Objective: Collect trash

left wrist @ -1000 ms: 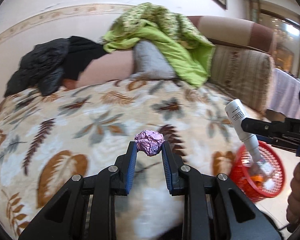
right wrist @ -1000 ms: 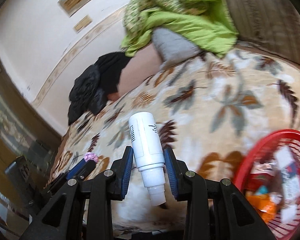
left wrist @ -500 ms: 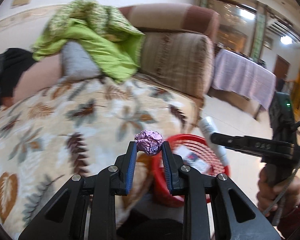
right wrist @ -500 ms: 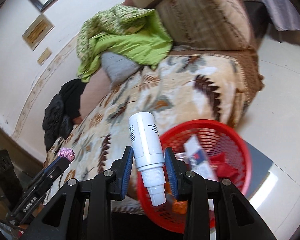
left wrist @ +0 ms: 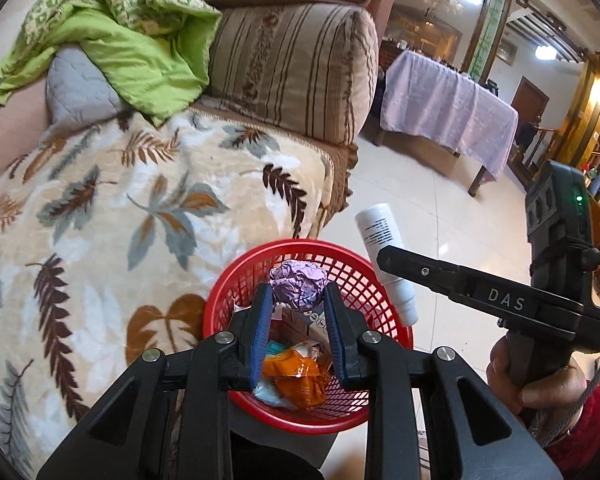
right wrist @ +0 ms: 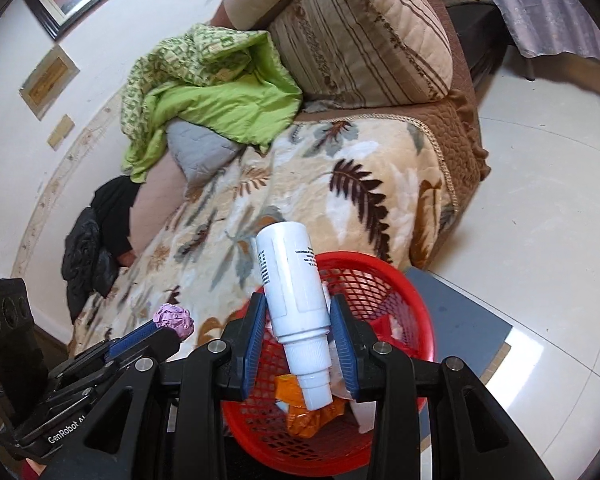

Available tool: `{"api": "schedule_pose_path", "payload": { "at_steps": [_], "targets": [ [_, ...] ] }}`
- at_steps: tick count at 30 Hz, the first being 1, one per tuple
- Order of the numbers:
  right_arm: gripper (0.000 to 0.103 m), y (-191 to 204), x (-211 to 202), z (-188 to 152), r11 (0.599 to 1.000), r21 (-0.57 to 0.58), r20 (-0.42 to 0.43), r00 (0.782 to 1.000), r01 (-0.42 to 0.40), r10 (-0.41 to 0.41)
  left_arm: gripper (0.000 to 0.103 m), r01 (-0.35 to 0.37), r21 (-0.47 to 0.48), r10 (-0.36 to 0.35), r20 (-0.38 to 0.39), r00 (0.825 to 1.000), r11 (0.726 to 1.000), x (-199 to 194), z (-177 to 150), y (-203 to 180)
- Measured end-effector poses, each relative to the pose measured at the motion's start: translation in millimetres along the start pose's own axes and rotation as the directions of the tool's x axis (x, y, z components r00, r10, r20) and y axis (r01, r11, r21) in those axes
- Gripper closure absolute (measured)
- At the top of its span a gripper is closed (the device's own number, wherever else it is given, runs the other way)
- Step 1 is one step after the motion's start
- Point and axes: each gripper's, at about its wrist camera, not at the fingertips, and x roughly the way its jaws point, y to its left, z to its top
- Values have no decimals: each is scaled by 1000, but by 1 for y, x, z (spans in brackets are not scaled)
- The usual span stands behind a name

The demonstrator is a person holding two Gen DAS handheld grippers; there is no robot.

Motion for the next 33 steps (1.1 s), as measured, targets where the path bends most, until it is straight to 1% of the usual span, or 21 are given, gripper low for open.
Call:
{"api": "schedule_pose_path", "payload": {
  "at_steps": [1,2,4,7,9,11,13,14,15,17,19,20,23,25,27,28,29,30,31,32,33],
  "targets": [
    [65,-2,2,0,1000,2,-10,1000,8,-8,74,3,-4,-3,-18,1000,1000,5,0,0],
    [63,-3,3,0,1000,5,-14,1000,9,-9,65,8,-13,-9,-37,999,1000,10,0,0],
    [60,-5,2,1,1000,5,-6,1000,20,-20,55,13,-28,-15,-43,999,1000,12,0,2],
    [60,-3,-4,1,1000,-3,5,1000,24,-24,55,25,-27,-25,-24,999,999,5,0,1],
    [56,0,-8,2,1000,-11,14,1000,26,-26,53,19,-24,-19,-12,1000,1000,0,1,2],
    [52,6,-14,3,999,-21,30,999,37,-36,47,12,-28,-12,7,1000,1000,-8,1,4],
    [41,16,-22,2,995,-54,57,995,86,-83,43,-1,-30,2,30,1000,1000,-18,-1,7],
    [38,21,-24,1,992,-67,67,993,106,-101,41,-16,-30,17,44,999,999,-25,-2,9],
    [33,28,-27,-1,987,-84,83,988,134,-127,40,-25,-33,27,54,998,999,-31,-3,11],
    [25,40,-32,-6,973,-113,109,976,200,-188,36,-40,-44,43,80,996,998,-45,-8,17],
    [13,54,-35,-12,954,-141,132,960,266,-248,33,-58,-49,63,100,993,997,-58,-14,23],
    [12,60,-36,-15,947,-149,141,954,284,-263,29,-77,-44,81,112,990,996,-66,-18,25],
    [9,79,-39,-28,924,-168,162,934,344,-318,18,-143,-43,148,145,978,989,-87,-34,31],
    [5,91,-40,-38,903,-163,180,911,399,-370,17,-174,-49,180,161,970,983,-100,-46,36],
    [0,98,-45,-51,883,-130,210,883,451,-420,16,-215,-61,222,164,961,975,-111,-58,42],
    [0,100,-49,-57,878,-115,233,872,464,-430,14,-234,-62,241,165,956,970,-118,-66,45],
    [0,102,-51,-62,878,-107,249,868,466,-430,12,-247,-62,254,170,952,967,-123,-71,47],
    [0,104,-54,-68,883,-101,261,869,458,-420,10,-268,-62,275,180,944,961,-128,-77,49],
    [0,106,-56,-73,893,-100,261,877,440,-403,4,-298,-64,305,191,933,952,-134,-82,51],
    [0,106,-57,-76,895,-100,249,882,434,-400,1,-332,-67,339,201,919,941,-140,-89,52],
    [0,107,-56,-79,894,-94,233,883,438,-408,1,-357,-72,364,210,907,931,-144,-95,53]
  ]
}}
